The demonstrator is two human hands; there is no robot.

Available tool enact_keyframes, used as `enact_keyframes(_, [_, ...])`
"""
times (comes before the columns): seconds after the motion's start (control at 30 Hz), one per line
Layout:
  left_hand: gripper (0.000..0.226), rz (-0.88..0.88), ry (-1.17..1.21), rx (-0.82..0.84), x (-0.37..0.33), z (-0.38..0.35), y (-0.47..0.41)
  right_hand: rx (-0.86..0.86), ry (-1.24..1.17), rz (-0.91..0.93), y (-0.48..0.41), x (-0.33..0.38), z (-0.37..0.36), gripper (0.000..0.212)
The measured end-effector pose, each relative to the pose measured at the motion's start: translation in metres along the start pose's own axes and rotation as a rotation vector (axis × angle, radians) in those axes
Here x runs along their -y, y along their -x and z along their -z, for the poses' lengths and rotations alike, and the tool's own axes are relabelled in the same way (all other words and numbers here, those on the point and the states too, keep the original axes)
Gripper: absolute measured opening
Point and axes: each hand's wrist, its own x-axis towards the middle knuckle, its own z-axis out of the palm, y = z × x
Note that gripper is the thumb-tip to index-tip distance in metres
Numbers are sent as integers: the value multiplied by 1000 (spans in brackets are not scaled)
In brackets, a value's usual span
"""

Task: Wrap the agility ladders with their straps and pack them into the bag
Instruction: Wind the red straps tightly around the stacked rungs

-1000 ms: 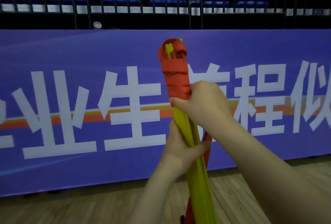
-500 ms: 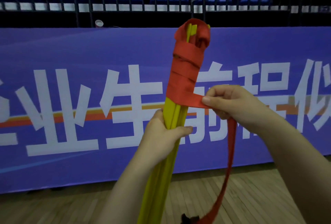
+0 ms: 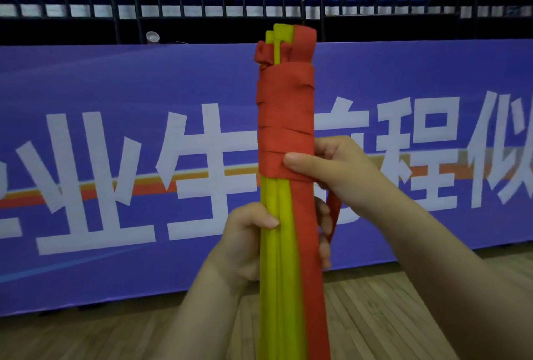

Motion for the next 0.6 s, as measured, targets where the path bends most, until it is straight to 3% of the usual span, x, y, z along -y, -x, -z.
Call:
enact_keyframes(0.07, [55,-88,-197,-358,1,-2,2,-207,296,39,-1,2,-3,24])
enact_keyframes(0.17, [56,-106,-696,-888,25,-21,-9,-449,849,-11,-6,-1,-10,46])
enact_keyframes(0.23, [49,-133,-910,-1038,40,-27,-20,-418,982,4,-7,-2,-15,49])
enact_keyframes(0.3, [35,-174,-879,-1106,41,-23,-23,-229,924,13,-5,1,-12,44])
enact_keyframes(0.37, [29,-225,-664,-1107,31,-16,-19,-42,626,-17,-2,7,-1,32])
enact_keyframes(0.43, [30,-260,-453,-1007,19,-11,-8,2,370,-25,1,5,10,23])
enact_keyframes(0.6, [54,-244,-183,-478,9,-10,6,41,39,-72,-8,-16,12,23])
